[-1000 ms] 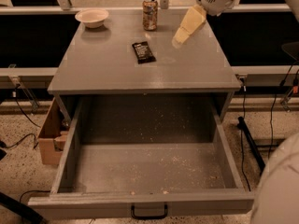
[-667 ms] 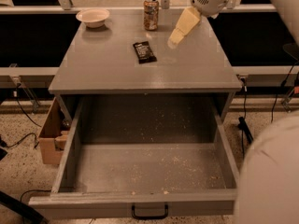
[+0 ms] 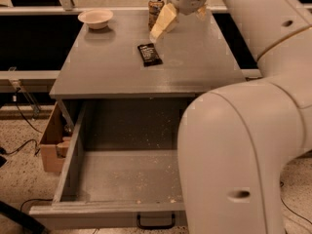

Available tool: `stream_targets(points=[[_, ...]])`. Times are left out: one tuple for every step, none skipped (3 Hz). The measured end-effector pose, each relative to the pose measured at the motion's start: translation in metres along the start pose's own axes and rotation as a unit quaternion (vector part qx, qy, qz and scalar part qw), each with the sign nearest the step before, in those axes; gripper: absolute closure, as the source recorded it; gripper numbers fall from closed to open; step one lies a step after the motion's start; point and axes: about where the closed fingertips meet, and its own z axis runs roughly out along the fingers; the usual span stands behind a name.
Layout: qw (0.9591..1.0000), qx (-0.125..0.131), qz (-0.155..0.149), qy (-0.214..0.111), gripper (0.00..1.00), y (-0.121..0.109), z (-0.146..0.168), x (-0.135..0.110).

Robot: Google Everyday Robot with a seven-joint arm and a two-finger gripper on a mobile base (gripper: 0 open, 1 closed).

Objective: Place rxbar chocolate into top drawer

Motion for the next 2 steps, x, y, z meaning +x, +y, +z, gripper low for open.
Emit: stream_targets(points=[[0.9996, -0.011, 0.025, 0.004, 0.0, 0.012, 0.023, -0.027], [0.9986, -0.004, 0.045, 0.027, 0.0, 0.025, 0.051, -0.045]])
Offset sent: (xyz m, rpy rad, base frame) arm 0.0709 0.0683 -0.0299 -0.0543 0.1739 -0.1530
